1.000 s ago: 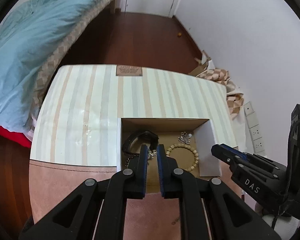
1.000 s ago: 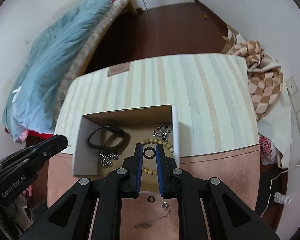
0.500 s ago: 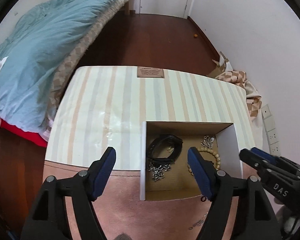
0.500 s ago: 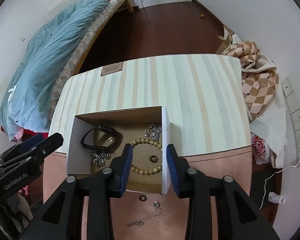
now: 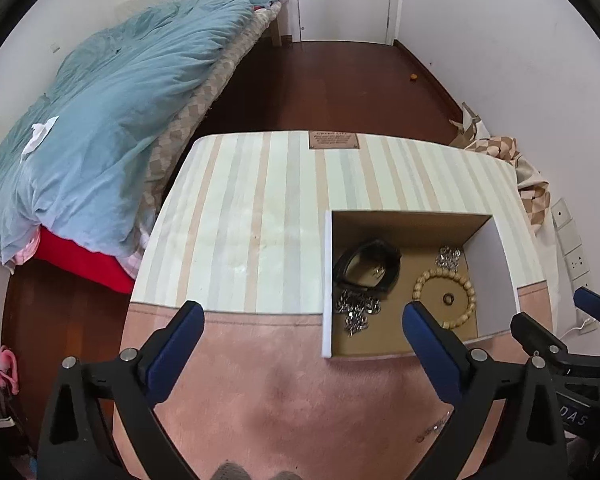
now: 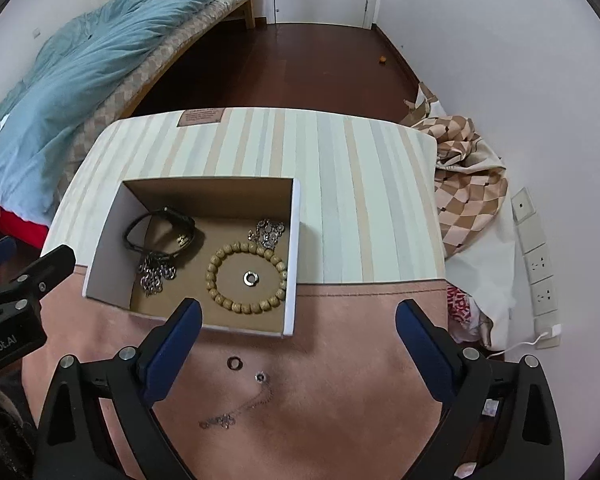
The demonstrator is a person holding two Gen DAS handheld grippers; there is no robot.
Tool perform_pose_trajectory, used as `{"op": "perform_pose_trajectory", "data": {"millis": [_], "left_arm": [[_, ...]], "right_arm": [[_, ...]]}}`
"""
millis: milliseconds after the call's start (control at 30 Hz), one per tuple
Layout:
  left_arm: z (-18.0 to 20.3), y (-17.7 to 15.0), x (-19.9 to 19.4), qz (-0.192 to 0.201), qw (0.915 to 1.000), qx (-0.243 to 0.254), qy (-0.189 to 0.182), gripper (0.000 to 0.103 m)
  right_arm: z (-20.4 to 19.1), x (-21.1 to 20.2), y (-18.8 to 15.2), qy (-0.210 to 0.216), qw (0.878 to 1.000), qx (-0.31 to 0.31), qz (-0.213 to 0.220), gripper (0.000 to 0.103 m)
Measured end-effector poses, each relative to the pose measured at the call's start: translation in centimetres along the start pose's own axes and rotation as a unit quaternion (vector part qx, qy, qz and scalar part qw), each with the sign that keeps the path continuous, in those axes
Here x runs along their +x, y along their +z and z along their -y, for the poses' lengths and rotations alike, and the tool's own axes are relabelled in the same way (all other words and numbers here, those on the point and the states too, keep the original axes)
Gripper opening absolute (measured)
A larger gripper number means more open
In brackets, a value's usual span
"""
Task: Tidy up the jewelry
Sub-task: 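Withdraw both open tools from the box back over the table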
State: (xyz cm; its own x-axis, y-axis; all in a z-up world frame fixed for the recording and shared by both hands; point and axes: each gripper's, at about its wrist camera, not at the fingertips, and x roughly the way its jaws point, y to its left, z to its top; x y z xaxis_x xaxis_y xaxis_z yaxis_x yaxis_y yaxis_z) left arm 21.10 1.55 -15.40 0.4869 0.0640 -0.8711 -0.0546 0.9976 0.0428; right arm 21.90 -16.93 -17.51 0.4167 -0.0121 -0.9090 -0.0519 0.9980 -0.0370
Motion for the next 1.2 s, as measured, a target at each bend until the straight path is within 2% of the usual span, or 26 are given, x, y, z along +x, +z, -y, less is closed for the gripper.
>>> {"op": "perform_pose_trajectory", "data": {"millis": [300, 867, 1200], "left_arm": [[-0.2, -1.9, -3.0, 0.022, 0.9997, -0.004, 0.003, 0.102], [-1.3, -4.9, -12.1, 0.096, 0.9953, -0.006, 0.008, 0.102], [-1.7, -5.5, -13.4, 0.103, 0.9946, -0.007, 0.009, 0.102]], "right_arm": [[0.0, -3.3, -1.1, -0.002, 1.0, 0.007, 0.026, 0.1], [-0.6, -14.3, -4.4, -0.008, 0.992, 0.022, 0.122, 0.1], [-0.8, -16.0, -5.7, 0.005, 0.991, 0.032, 0.128, 0.1]]}}
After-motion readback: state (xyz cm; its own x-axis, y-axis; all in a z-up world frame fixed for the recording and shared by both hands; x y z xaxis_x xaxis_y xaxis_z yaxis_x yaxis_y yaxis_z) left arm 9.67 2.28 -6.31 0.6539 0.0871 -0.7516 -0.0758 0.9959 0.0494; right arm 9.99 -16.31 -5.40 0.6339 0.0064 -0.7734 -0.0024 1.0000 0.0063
